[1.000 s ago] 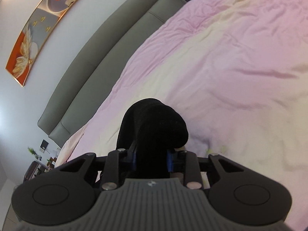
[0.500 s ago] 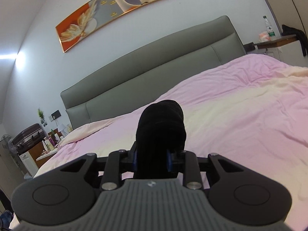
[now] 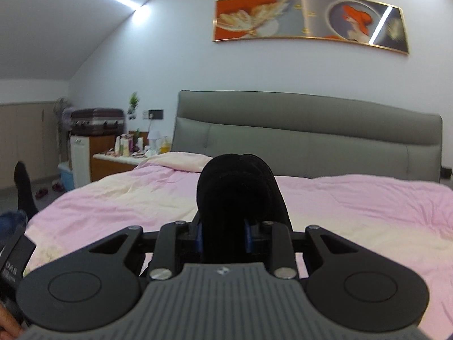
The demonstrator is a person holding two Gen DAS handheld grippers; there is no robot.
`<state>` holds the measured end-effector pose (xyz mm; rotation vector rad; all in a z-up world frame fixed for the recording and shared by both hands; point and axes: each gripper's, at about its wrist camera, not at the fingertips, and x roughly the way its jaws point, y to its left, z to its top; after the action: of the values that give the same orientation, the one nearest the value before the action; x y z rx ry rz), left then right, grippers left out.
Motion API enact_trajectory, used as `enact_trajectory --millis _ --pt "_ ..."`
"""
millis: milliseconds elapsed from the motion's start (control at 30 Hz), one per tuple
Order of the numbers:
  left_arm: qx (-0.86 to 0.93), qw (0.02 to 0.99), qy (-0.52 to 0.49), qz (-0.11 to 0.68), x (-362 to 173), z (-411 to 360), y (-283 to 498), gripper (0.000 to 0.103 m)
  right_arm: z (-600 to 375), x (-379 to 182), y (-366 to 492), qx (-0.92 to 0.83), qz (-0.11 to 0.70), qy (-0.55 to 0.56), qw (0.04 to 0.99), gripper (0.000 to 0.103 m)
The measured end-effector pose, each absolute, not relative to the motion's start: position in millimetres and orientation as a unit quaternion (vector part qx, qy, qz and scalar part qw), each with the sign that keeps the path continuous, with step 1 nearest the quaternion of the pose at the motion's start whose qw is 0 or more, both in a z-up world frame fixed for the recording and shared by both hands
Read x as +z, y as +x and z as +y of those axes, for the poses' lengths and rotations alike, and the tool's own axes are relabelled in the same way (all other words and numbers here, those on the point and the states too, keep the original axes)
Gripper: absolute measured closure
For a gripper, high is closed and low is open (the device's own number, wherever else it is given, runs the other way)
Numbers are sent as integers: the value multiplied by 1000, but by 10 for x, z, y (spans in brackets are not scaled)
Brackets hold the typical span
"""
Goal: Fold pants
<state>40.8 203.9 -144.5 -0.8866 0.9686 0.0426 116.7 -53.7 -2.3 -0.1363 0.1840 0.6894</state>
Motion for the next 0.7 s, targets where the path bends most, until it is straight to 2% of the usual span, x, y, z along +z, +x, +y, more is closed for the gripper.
enact_trajectory --millis 133,300,500,600,700 --pt "14 788 -424 445 -1484 2091 374 40 -41 -139 823 389 64 -161 905 81" --pt "9 778 -445 442 -1531 2224 313 40 435 -444 577 435 62 -267 858 81" --pt "21 779 -457 429 -1438 2561 60 39 573 -701 668 432 83 -290 850 80" --pt "31 782 -467 410 -1392 2776 -75 39 652 -791 655 423 73 -321 844 77" --pt "32 772 -515 372 -1357 3010 -197 39 727 -1081 564 418 64 -395 815 71"
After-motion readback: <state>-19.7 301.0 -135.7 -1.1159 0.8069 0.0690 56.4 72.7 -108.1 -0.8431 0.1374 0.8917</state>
